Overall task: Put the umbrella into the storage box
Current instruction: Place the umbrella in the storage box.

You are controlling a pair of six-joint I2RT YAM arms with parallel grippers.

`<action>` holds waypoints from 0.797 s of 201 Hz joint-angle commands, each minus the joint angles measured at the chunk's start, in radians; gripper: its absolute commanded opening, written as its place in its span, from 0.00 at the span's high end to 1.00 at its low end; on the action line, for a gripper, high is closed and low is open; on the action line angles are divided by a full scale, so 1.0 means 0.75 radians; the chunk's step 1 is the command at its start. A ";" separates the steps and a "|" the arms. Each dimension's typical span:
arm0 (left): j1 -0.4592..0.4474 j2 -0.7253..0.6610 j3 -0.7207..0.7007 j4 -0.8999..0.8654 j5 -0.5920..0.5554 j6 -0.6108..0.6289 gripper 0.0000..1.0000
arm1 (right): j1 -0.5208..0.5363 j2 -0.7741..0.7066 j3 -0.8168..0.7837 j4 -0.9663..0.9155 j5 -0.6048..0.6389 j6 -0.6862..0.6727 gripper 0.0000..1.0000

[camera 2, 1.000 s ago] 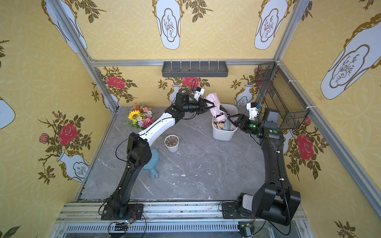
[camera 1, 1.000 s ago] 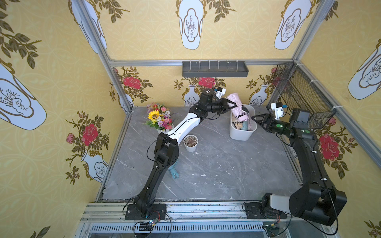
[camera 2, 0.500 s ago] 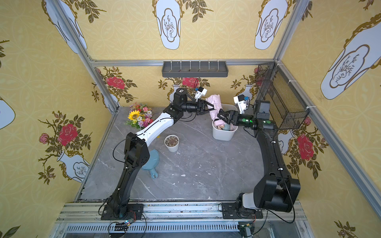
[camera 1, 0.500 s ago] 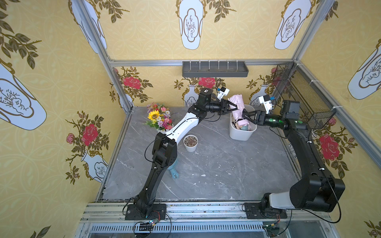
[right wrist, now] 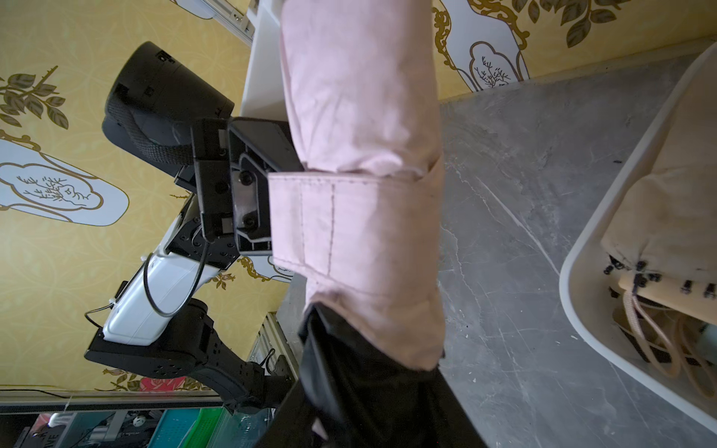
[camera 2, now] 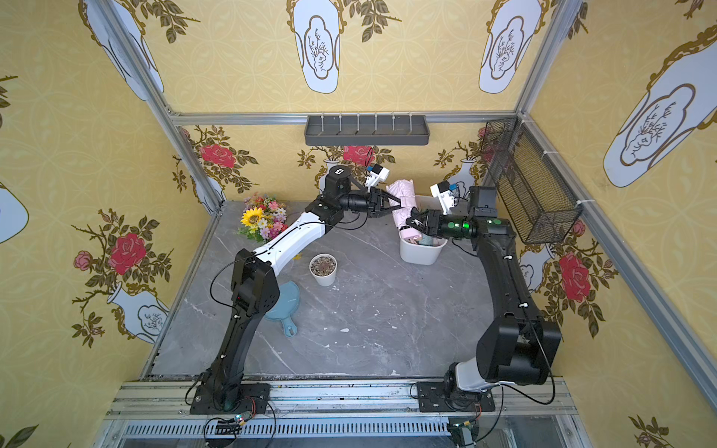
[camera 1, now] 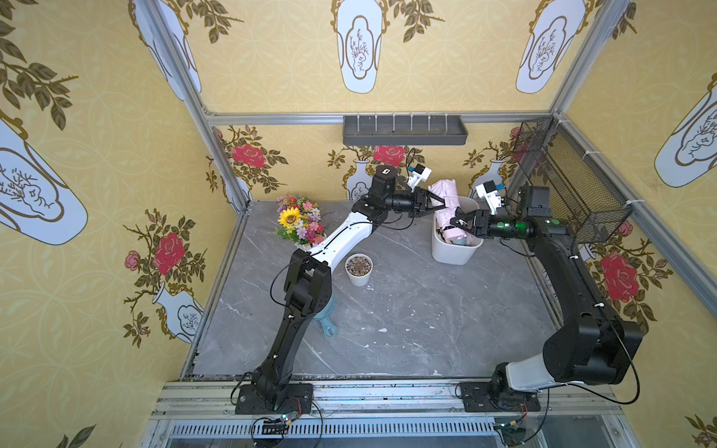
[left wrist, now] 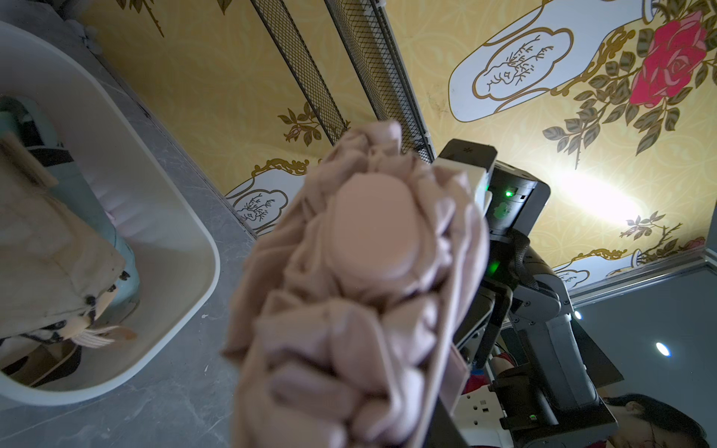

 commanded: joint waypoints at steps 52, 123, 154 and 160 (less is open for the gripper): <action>0.033 -0.153 -0.360 0.533 0.024 -0.252 0.55 | 0.007 -0.057 -0.032 0.132 0.048 0.135 0.91; 0.193 -0.478 -0.903 0.528 -0.047 -0.210 0.49 | 0.006 -0.079 0.003 0.136 0.309 0.205 0.97; 0.218 -0.601 -0.933 -0.032 -0.178 0.170 0.48 | 0.005 -0.028 0.087 0.004 0.579 0.124 0.97; 0.218 -0.611 -0.904 -0.182 -0.241 0.274 0.48 | 0.003 -0.013 0.102 -0.023 0.631 0.109 0.97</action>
